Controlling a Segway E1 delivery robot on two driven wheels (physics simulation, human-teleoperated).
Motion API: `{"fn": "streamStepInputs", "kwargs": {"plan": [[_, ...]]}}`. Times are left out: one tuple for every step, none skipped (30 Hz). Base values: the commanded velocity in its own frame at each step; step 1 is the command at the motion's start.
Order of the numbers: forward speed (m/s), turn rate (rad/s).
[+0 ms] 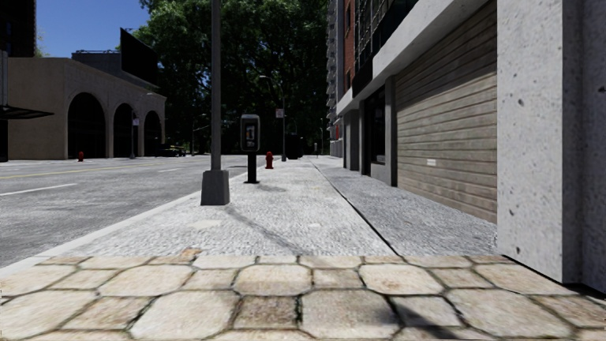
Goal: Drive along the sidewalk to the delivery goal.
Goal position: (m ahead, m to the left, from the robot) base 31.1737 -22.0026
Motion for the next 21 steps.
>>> {"fn": "streamStepInputs", "kwargs": {"plan": [[2.0,0.0],[2.0,0.0],[2.0,0.0],[2.0,-0.09],[2.0,-0.09],[2.0,-0.16],[2.0,-0.21],[2.0,-0.22],[2.0,-0.22],[2.0,-0.23],[2.0,-0.23],[2.0,-0.23],[2.0,-0.23],[2.0,-0.23],[2.0,-0.22],[2.0,-0.07],[2.0,0.0],[2.0,0.0],[2.0,0.0],[2.0,0.0],[2.0,0.0]]}}
